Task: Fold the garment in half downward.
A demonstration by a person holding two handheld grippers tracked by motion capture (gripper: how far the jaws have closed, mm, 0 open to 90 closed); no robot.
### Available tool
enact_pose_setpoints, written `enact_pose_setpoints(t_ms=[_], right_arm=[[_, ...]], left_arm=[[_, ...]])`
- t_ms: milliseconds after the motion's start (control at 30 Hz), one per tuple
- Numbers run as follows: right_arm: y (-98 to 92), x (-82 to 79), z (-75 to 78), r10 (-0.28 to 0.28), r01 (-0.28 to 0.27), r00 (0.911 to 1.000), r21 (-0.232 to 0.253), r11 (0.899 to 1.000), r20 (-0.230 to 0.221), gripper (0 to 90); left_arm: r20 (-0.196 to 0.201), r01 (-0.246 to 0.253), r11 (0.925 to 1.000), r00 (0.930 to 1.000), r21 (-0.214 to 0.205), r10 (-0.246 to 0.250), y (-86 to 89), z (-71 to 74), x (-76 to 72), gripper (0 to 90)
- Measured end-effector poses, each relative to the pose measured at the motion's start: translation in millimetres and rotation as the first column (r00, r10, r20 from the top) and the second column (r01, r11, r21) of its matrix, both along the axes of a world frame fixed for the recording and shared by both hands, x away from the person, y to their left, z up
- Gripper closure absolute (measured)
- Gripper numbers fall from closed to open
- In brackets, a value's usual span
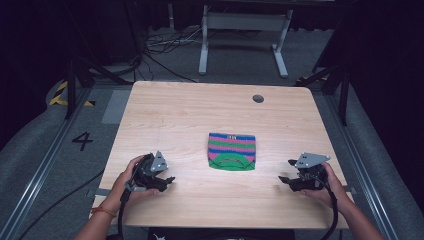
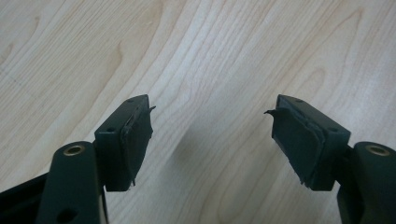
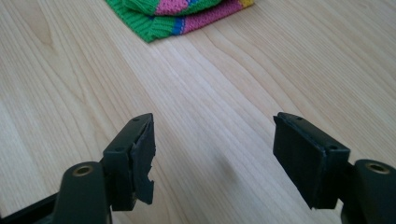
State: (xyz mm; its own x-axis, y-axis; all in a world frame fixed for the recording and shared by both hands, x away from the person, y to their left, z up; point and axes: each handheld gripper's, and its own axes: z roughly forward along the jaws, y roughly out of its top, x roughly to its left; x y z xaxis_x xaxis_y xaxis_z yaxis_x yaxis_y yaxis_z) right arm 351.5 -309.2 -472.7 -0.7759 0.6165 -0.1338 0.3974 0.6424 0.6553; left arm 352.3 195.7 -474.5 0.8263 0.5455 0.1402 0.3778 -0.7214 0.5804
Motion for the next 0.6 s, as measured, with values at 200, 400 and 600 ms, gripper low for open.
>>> enact_pose_setpoints(t_ms=[200,400,600], right_arm=[[-12.4,-4.9,-2.6,-0.014,0.014,0.9999,0.002,1.0,-0.005,29.3],[-33.3,-15.0,-7.4,-0.055,0.055,0.9985,0.016,0.998,-0.001,25.2],[-50.0,-24.6,-11.0,-0.07,0.07,0.9975,0.048,0.996,-0.006,23.9]], left_arm=[[-0.005,-0.014,0.9999,0.9999,-0.004,0.014,10.2,0.0,-7.1,28.5],[-0.001,-0.032,0.9995,0.9995,-0.007,0.032,20.7,-3.1,-15.9,27.5],[-0.003,-0.051,0.9978,0.9987,-0.043,0.051,32.6,-5.8,-24.2,26.6]])
